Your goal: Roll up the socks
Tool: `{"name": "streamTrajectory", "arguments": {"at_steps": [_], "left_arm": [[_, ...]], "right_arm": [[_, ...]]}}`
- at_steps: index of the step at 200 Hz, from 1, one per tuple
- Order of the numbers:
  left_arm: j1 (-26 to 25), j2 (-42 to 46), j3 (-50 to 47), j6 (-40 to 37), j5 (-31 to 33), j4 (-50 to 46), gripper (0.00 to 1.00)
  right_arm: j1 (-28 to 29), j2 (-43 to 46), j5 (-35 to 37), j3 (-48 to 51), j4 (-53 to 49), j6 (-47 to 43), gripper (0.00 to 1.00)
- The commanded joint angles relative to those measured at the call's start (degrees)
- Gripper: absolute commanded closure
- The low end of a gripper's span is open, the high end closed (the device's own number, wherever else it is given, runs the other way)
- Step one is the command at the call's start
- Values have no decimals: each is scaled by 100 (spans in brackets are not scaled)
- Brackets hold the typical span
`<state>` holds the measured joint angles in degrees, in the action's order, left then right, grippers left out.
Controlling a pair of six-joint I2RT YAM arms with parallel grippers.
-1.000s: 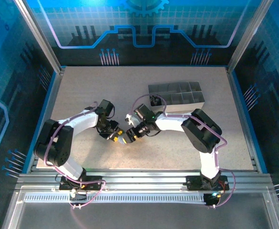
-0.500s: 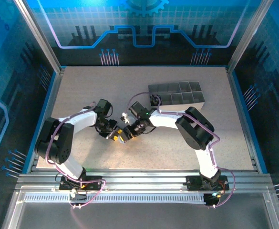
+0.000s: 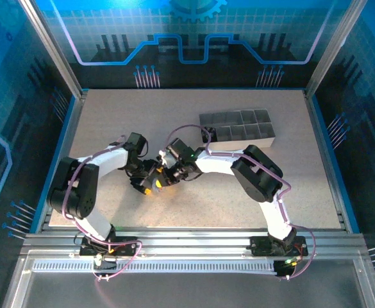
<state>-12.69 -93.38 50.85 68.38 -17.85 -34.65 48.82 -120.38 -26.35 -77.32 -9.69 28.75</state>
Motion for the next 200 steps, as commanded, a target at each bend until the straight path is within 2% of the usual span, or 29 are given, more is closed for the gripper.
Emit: {"name": "streamTrajectory", "arguments": {"at_steps": [1, 40, 74, 89, 124, 168, 200], "left_arm": [[147, 519, 382, 214, 563, -450, 3], [242, 1294, 766, 431, 1248, -856, 1], [258, 1626, 874, 450, 1266, -1020, 1], [249, 1754, 797, 415, 1103, -939, 1], [-8, 2188, 619, 21, 714, -473, 7], [-776, 2886, 667, -1230, 1001, -23, 12], [-927, 3179, 434, -1311, 994, 25, 15]], "right_arm": [[29, 225, 224, 333, 205, 764, 100], [-153, 956, 502, 493, -235, 1363, 100], [-435, 1772, 800, 411, -1094, 2014, 100], [-673, 2068, 905, 264, -1688, 2576, 100], [-1484, 2205, 222, -241, -2922, 3666, 100], [-2421, 2466, 37, -629, -3253, 4699, 100], [-3047, 2232, -366, -1018, -3279, 5406, 100]]}}
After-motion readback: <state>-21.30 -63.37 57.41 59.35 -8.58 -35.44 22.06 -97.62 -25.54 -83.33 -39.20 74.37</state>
